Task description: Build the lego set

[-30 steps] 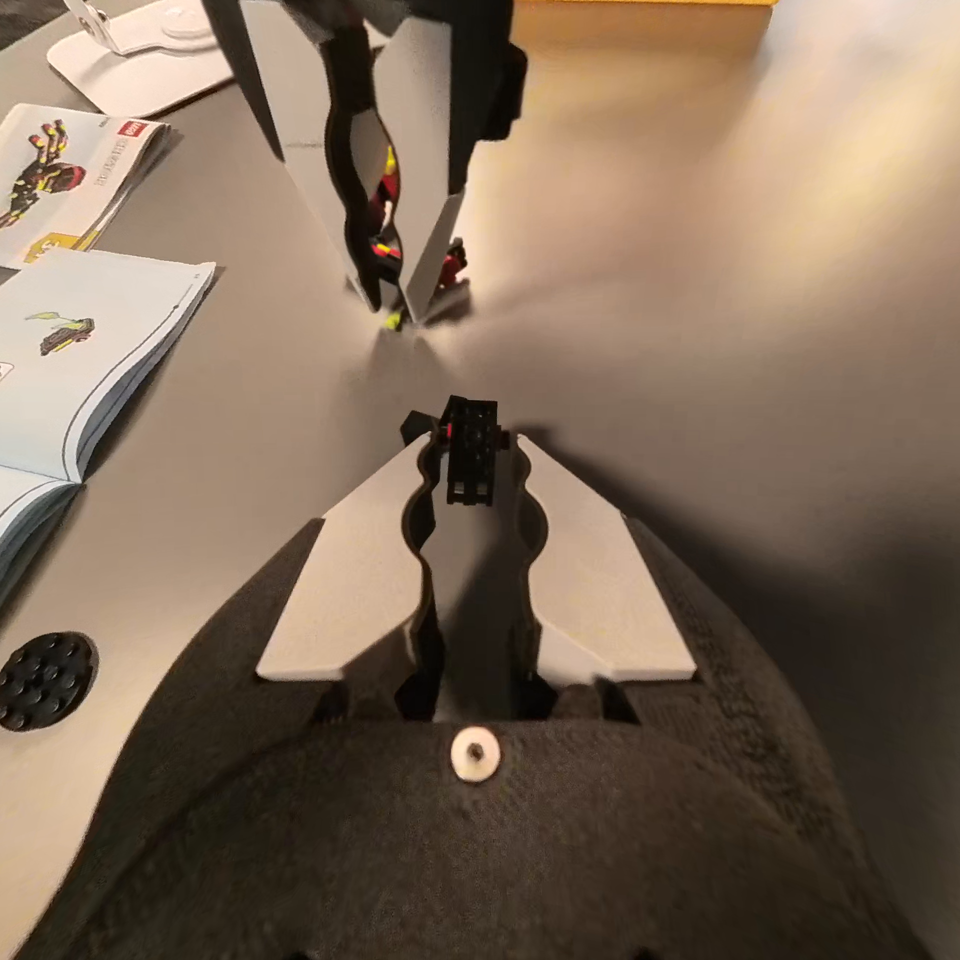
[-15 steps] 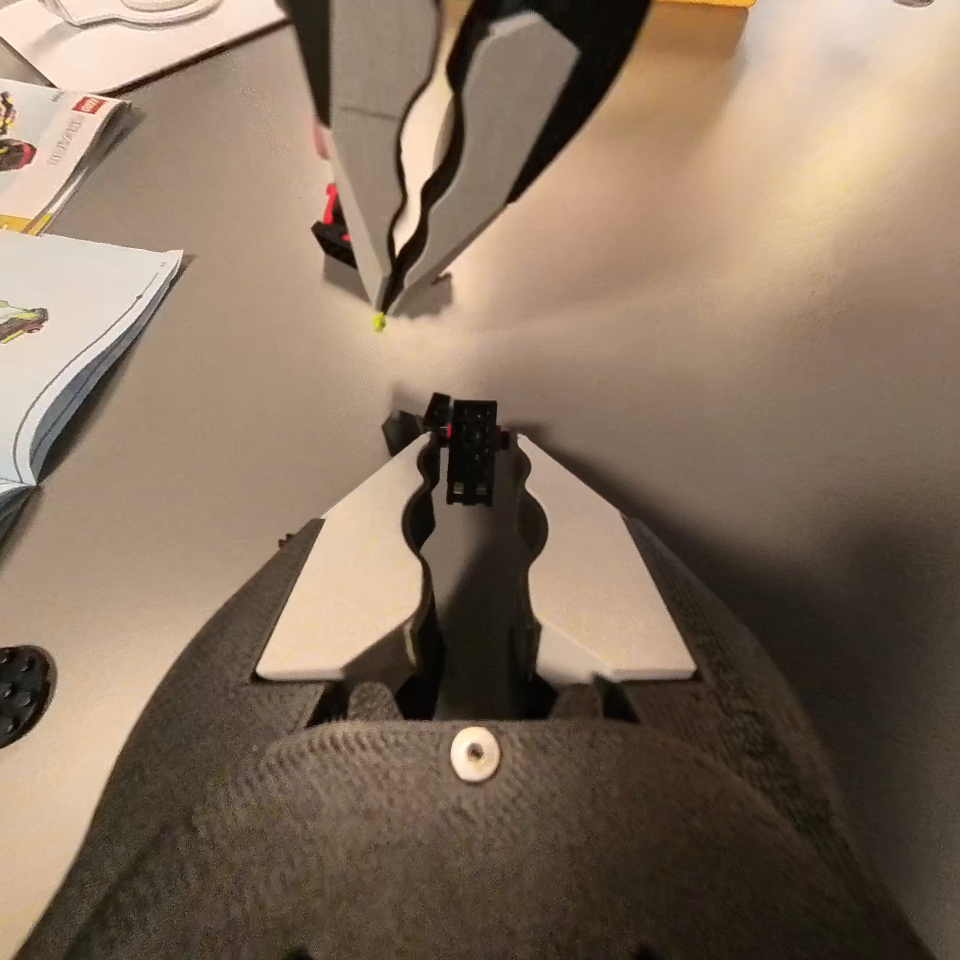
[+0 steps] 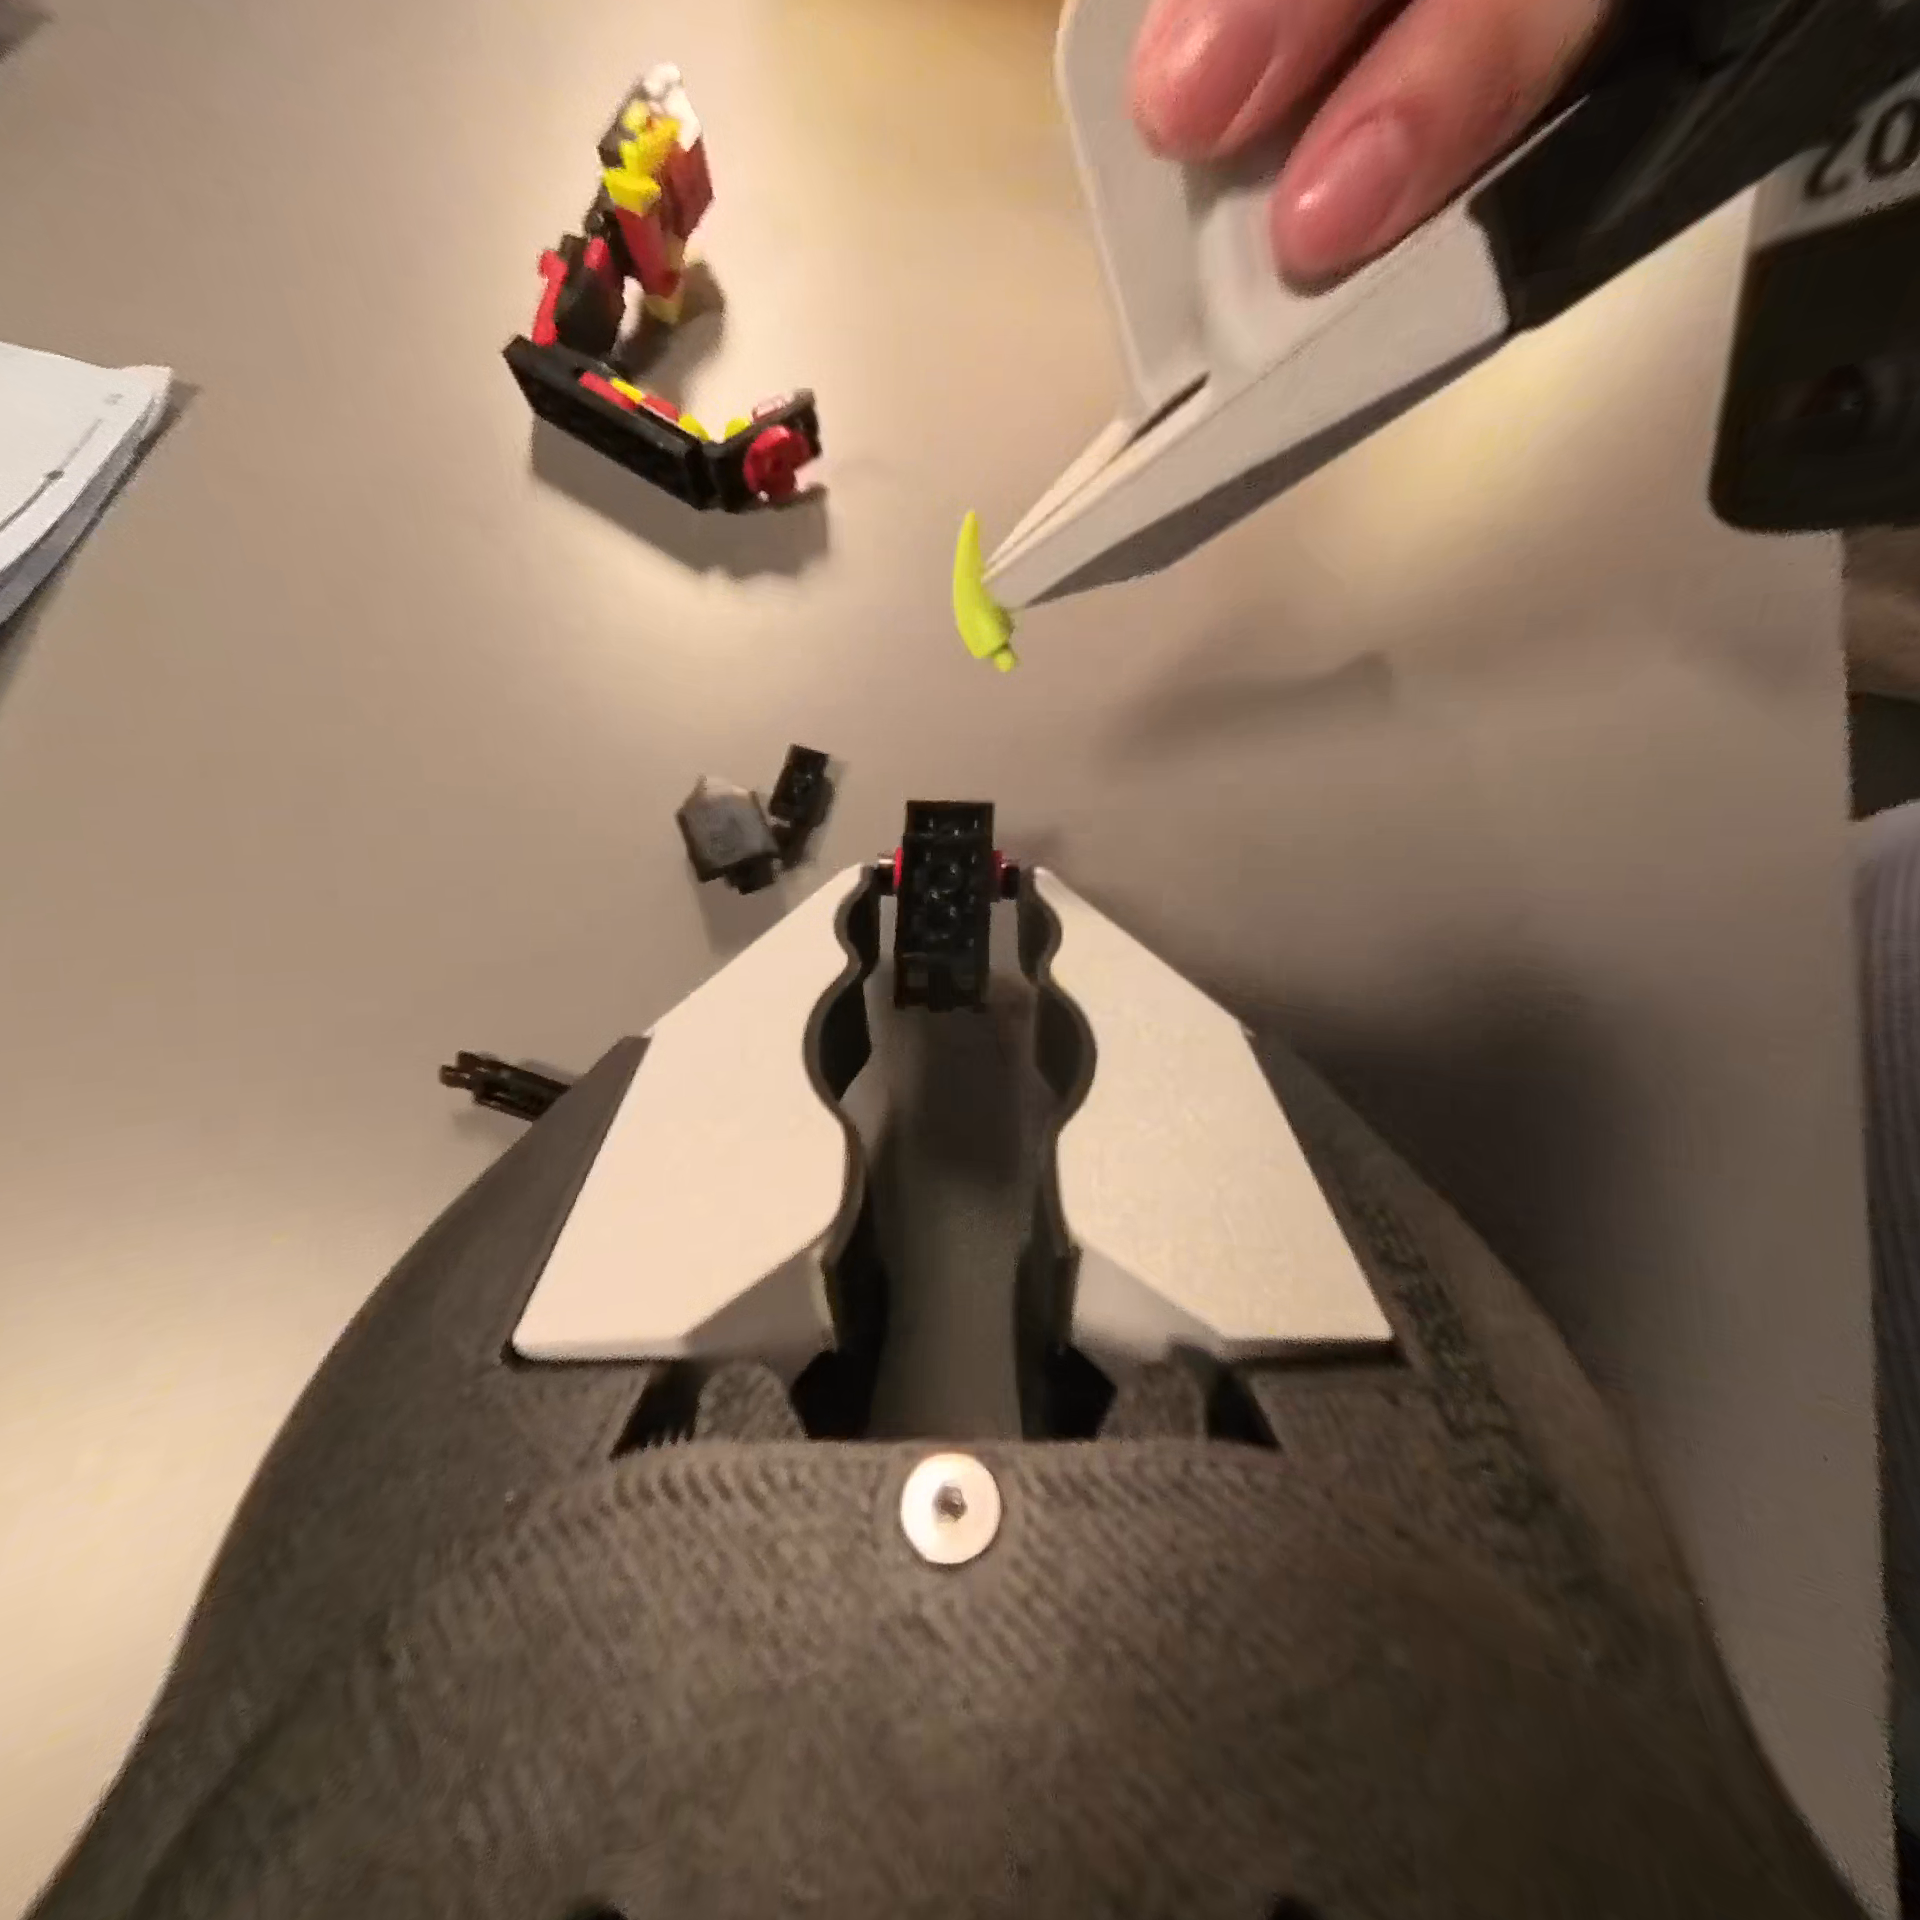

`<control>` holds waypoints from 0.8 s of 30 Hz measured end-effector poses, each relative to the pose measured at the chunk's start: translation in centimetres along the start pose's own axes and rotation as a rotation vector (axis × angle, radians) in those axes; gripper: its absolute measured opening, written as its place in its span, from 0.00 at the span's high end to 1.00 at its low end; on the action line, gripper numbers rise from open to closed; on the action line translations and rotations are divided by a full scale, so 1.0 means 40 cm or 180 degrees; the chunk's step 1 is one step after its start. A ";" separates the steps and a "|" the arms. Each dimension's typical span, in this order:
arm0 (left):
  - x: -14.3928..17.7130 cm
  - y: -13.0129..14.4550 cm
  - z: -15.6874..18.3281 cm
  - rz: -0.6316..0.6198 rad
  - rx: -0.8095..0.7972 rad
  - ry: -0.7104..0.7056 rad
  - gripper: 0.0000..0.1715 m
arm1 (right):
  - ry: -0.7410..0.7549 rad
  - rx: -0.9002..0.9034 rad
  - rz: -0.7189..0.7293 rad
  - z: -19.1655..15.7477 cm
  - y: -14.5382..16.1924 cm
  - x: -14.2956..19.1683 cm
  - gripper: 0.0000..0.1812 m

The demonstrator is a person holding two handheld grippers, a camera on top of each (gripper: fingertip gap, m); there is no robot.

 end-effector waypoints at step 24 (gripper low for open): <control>0.094 -0.129 0.077 0.1401 0.0864 0.1514 0.85 | 0.0893 0.0560 -0.0048 0.073 -0.004 0.044 1.00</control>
Point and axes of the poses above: each gripper's, where its closed fingertips meet, x back along the fingers, y out of its underside, z = x × y across the jaws, the point moved 3 cm from there along x, back along the fingers, and after that the axes turned 1 degree about x, right-handed, at the moved point
